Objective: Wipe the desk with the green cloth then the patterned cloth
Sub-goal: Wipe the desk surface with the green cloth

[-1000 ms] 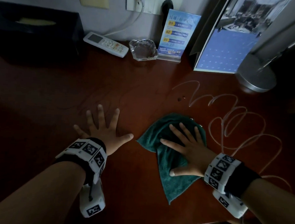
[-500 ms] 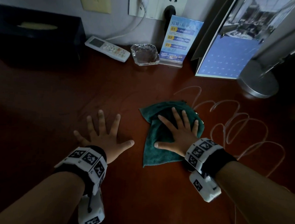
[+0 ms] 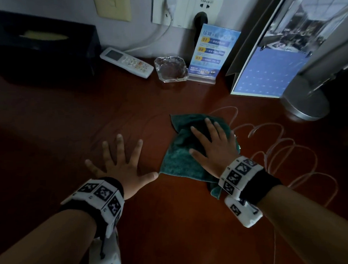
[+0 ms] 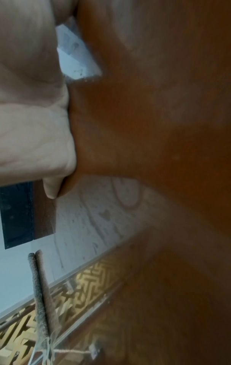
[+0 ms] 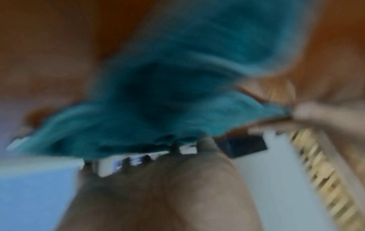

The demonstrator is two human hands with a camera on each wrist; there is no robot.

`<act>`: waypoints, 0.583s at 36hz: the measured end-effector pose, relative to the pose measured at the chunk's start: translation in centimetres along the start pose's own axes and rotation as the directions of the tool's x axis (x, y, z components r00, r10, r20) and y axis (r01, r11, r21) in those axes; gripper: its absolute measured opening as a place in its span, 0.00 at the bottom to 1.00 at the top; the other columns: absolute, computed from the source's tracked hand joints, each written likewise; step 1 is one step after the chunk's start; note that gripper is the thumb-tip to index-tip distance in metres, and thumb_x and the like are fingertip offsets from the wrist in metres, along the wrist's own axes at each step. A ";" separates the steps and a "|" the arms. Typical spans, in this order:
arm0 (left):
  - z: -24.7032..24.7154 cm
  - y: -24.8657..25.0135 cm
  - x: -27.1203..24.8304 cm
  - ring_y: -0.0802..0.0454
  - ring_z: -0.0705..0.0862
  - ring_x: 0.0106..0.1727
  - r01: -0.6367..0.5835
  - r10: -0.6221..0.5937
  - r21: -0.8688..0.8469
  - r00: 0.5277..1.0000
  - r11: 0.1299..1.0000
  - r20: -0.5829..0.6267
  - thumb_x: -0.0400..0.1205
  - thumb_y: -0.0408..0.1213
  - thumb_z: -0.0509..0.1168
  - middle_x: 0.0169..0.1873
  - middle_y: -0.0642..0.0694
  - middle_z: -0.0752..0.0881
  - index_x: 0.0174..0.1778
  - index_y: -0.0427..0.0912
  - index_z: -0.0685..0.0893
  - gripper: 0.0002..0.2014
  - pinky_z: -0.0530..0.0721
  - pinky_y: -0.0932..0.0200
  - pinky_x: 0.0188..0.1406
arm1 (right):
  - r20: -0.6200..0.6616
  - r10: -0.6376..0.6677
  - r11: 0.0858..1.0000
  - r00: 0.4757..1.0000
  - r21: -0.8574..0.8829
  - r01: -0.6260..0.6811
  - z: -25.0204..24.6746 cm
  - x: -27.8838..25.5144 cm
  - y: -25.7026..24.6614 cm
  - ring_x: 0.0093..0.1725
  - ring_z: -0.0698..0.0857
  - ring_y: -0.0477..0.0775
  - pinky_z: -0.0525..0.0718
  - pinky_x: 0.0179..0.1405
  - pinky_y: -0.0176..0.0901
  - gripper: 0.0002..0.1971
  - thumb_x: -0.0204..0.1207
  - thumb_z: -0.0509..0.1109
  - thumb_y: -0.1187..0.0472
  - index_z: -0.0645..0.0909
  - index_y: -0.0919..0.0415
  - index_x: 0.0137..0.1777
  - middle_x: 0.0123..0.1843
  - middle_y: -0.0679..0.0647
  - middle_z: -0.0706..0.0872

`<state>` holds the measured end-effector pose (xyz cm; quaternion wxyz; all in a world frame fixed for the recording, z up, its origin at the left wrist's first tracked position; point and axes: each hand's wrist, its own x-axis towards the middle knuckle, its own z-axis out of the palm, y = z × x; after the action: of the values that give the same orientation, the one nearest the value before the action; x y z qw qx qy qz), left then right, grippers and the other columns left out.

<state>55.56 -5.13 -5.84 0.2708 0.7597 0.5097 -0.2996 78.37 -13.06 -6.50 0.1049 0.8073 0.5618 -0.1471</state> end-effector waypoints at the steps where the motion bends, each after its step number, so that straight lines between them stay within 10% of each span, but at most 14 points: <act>1: 0.0 0.0 0.0 0.35 0.21 0.76 0.000 0.000 0.001 1.000 1.000 0.003 0.70 0.79 0.44 0.73 0.47 0.16 0.72 0.67 0.20 0.47 0.39 0.20 0.70 | -0.010 -0.072 0.997 0.997 -0.042 0.072 -0.1 0.0 0.5 0.83 0.33 0.54 0.37 0.79 0.67 0.34 0.75 0.41 0.28 0.36 0.31 0.80 0.83 0.46 0.28; 7: -0.3 0.1 0.1 0.35 0.20 0.76 -0.003 0.004 -0.001 1.000 1.000 0.020 0.69 0.79 0.45 0.71 0.48 0.14 0.71 0.68 0.19 0.47 0.39 0.19 0.70 | 0.114 -0.408 0.897 0.906 -0.132 0.421 0.2 1.3 2.6 0.79 0.24 0.52 0.31 0.79 0.64 0.35 0.74 0.42 0.28 0.24 0.28 0.73 0.78 0.41 0.20; 21: -0.6 0.2 0.3 0.36 0.19 0.75 -0.014 0.014 0.004 0.999 1.000 0.033 0.68 0.79 0.47 0.70 0.48 0.13 0.66 0.69 0.16 0.48 0.39 0.18 0.69 | 0.091 -0.366 0.926 0.926 -0.067 0.373 0.3 5.0 2.4 0.79 0.24 0.54 0.26 0.77 0.58 0.39 0.63 0.41 0.19 0.28 0.25 0.72 0.78 0.39 0.21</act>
<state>55.98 -4.55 -5.61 0.2796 0.7587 0.4991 -0.3115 82.17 -9.62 -8.56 0.1301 0.6756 0.7050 -0.1719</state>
